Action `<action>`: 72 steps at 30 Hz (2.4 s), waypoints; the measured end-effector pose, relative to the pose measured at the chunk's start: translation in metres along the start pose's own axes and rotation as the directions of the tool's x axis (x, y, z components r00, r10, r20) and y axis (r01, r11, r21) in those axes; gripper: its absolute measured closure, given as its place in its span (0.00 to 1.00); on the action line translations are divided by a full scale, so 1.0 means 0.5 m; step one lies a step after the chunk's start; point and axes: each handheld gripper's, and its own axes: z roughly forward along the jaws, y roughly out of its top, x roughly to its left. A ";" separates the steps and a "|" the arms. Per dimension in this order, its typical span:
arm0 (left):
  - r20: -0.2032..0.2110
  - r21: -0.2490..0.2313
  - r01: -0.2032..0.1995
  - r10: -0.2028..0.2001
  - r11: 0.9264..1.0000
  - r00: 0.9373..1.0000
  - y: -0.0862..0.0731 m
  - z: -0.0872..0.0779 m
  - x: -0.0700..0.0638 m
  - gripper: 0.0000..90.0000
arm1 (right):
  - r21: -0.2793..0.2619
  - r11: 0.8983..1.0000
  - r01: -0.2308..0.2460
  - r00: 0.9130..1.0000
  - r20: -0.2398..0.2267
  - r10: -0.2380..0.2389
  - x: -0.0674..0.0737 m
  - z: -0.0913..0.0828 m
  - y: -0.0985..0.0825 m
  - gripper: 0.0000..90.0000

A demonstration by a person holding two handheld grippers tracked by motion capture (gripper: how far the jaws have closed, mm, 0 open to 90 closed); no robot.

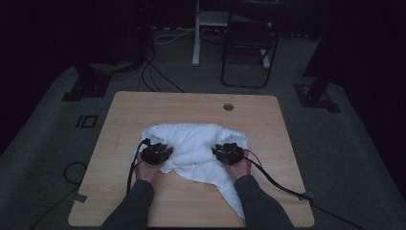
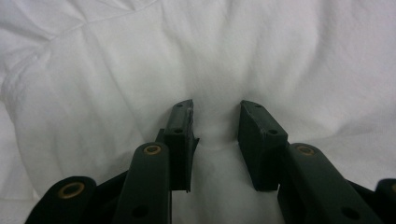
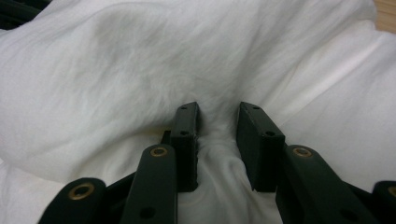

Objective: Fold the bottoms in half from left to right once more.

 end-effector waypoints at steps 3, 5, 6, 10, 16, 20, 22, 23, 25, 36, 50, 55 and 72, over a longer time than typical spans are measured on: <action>0.009 0.013 0.029 -0.029 0.999 1.000 0.012 -0.015 0.010 0.64 | 0.002 1.000 0.000 1.000 -0.001 0.000 -0.001 0.000 0.000 0.75; -0.004 -0.020 0.062 -0.062 0.998 0.998 0.017 -0.037 0.021 0.56 | 0.002 1.000 0.000 1.000 -0.002 0.000 -0.001 0.000 0.000 0.75; -0.010 -0.036 0.078 -0.078 0.996 0.997 0.019 -0.049 0.028 0.53 | 0.001 1.000 0.000 1.000 -0.001 0.000 -0.001 0.000 0.000 0.75; -0.043 -0.067 0.116 -0.119 0.991 0.992 0.017 -0.077 0.051 0.42 | -0.001 1.000 0.000 1.000 0.001 0.000 -0.001 0.000 0.000 0.75; -0.157 -0.007 0.198 -0.196 0.980 0.968 -0.022 -0.070 0.092 0.25 | -0.010 1.000 0.000 1.000 0.010 0.000 0.002 0.000 -0.003 0.75; -0.203 0.014 0.189 -0.182 0.982 0.962 -0.032 -0.058 0.091 0.17 | -0.011 1.000 0.001 1.000 0.010 -0.001 0.002 0.000 -0.003 0.75; -0.217 0.033 0.182 -0.171 0.983 0.961 -0.033 -0.050 0.088 0.16 | -0.013 1.000 0.002 1.000 0.011 -0.002 0.003 0.000 -0.004 0.75; -0.217 0.033 0.182 -0.171 0.983 0.961 -0.033 -0.050 0.088 0.15 | -0.013 1.000 0.002 1.000 0.011 -0.002 0.003 0.000 -0.004 0.75; -0.237 0.036 0.175 -0.162 0.984 0.958 -0.032 -0.044 0.083 0.15 | -0.015 1.000 0.003 1.000 0.013 -0.003 0.003 0.000 -0.005 0.75; -0.287 0.023 0.189 -0.175 0.982 0.942 -0.040 -0.031 0.090 0.03 | -0.018 1.000 0.006 1.000 0.018 -0.006 0.004 0.000 -0.006 0.75; -0.083 -0.011 0.315 -0.315 0.949 0.946 -0.042 -0.054 0.095 0.64 | -0.023 1.000 0.004 1.000 0.029 -0.004 0.009 -0.002 -0.007 0.75; -0.020 -0.008 0.320 -0.320 0.947 0.947 -0.045 -0.056 0.097 0.84 | -0.024 1.000 0.015 0.999 0.039 -0.014 0.012 -0.002 -0.008 0.75; 0.081 -0.197 0.241 -0.229 0.950 0.970 0.009 -0.163 0.074 0.86 | -0.040 0.997 -0.072 0.997 -0.012 0.071 -0.018 -0.062 0.036 0.62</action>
